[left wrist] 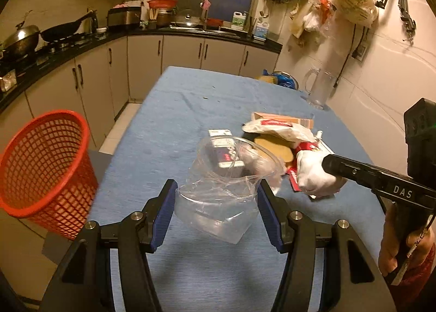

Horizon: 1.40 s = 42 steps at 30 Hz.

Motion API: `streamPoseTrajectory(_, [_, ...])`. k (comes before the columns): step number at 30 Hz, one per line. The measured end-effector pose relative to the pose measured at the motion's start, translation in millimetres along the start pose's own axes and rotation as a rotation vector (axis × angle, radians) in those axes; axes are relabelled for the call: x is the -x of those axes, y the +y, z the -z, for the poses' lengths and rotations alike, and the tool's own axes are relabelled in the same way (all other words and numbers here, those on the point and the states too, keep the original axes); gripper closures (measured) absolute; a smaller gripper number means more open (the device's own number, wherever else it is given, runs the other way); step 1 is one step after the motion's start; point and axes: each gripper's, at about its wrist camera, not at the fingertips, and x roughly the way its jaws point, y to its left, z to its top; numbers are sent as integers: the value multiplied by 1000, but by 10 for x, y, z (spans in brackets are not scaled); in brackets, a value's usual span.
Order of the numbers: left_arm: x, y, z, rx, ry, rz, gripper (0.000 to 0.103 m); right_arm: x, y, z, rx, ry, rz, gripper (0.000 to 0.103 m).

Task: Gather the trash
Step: 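Carry the plastic bag and tissue over the red wastebasket with both tools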

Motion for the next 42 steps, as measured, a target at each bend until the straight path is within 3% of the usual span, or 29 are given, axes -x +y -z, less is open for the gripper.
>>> streamPoseTrajectory(23, [645, 1141, -319, 87, -135, -230, 45, -586, 1261, -384, 149, 34, -150, 65])
streamPoseTrajectory(33, [670, 1608, -327, 124, -136, -332, 45, -900, 1728, -491, 194, 57, -195, 65])
streamPoseTrajectory(42, [535, 1966, -293, 167, -112, -366, 45, -1232, 2102, -548, 236, 83, -204, 65])
